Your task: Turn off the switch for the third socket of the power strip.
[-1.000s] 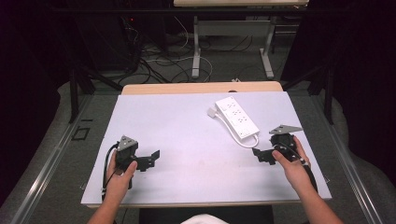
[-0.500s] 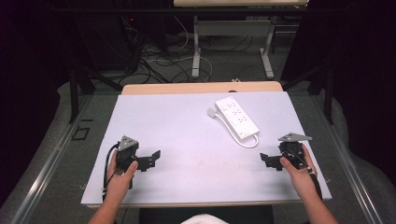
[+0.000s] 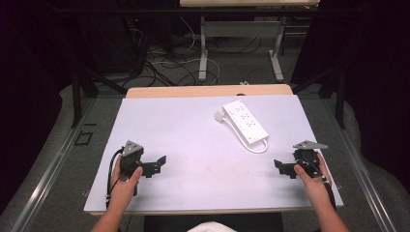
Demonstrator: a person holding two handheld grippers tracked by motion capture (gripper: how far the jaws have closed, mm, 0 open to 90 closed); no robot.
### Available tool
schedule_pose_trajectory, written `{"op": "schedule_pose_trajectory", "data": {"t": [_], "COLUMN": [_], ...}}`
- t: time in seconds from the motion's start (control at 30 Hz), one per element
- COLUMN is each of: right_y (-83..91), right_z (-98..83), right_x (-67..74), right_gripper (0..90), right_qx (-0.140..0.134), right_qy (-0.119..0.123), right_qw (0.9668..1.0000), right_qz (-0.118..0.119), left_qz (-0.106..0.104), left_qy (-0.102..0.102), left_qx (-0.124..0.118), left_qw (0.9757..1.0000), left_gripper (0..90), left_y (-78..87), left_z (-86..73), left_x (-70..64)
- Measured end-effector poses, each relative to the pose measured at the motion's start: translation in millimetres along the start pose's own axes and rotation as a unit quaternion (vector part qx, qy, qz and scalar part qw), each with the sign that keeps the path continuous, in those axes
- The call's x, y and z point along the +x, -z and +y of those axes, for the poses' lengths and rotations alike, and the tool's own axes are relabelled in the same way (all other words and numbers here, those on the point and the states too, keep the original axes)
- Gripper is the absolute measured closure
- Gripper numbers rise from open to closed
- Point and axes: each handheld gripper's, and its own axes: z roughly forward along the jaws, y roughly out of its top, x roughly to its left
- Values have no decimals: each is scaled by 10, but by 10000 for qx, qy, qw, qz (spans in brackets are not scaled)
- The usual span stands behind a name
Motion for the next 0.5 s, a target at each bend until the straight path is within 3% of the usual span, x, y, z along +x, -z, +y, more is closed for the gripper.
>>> {"op": "schedule_pose_trajectory", "data": {"t": [0.5], "right_y": [-10], "right_z": [-1], "right_x": [7], "right_gripper": [4], "right_qx": [-6], "right_qy": [46], "right_qw": [10000], "right_qz": [-27], "left_qz": [-17], "left_qy": [24], "left_qx": [-14], "left_qw": [10000], "left_gripper": [23], "left_y": [-2], "left_z": [1], "left_x": [0]}}
